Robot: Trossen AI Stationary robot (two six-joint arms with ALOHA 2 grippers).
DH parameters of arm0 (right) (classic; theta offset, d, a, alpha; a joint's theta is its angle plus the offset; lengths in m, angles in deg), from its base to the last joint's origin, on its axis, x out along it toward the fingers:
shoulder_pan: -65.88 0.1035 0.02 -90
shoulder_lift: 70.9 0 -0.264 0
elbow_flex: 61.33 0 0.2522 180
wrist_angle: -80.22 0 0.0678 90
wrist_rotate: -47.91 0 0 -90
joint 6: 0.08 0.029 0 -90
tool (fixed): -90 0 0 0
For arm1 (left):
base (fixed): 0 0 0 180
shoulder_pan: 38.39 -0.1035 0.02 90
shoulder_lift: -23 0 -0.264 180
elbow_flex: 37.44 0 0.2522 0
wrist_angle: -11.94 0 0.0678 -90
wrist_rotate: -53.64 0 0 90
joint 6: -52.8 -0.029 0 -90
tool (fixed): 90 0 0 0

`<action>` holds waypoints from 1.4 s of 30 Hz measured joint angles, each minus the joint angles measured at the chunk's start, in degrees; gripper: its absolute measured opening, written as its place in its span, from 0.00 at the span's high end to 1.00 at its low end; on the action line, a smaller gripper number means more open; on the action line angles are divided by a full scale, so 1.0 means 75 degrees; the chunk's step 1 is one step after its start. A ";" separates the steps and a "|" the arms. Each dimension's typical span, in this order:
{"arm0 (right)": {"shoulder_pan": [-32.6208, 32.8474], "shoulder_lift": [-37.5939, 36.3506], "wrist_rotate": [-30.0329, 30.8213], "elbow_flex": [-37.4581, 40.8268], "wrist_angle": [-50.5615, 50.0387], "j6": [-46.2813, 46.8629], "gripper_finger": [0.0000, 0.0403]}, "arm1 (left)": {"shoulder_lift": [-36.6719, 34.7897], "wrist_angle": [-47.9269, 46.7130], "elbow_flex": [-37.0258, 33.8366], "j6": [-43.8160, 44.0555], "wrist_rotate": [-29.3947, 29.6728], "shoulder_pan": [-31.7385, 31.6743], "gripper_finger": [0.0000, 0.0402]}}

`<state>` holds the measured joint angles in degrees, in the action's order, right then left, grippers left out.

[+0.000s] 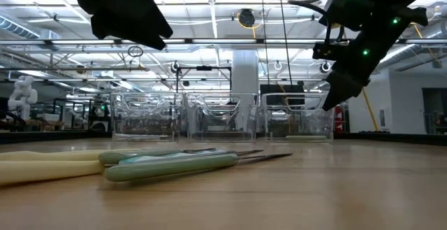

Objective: Sort silverware by color (type)
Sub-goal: Adjust the right transparent bin, then put the green knife into the right transparent bin

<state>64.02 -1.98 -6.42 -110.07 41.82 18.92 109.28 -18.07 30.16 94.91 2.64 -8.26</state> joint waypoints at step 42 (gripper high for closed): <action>0.2147 0.0056 -0.2788 -0.0917 0.0981 0.0075 1.00 | 0.0871 0.0300 0.0006 0.0559 -0.0051 0.0339 0.53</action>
<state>80.12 -1.55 -27.33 -116.95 49.18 19.48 115.81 -15.82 30.21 99.10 2.26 -5.71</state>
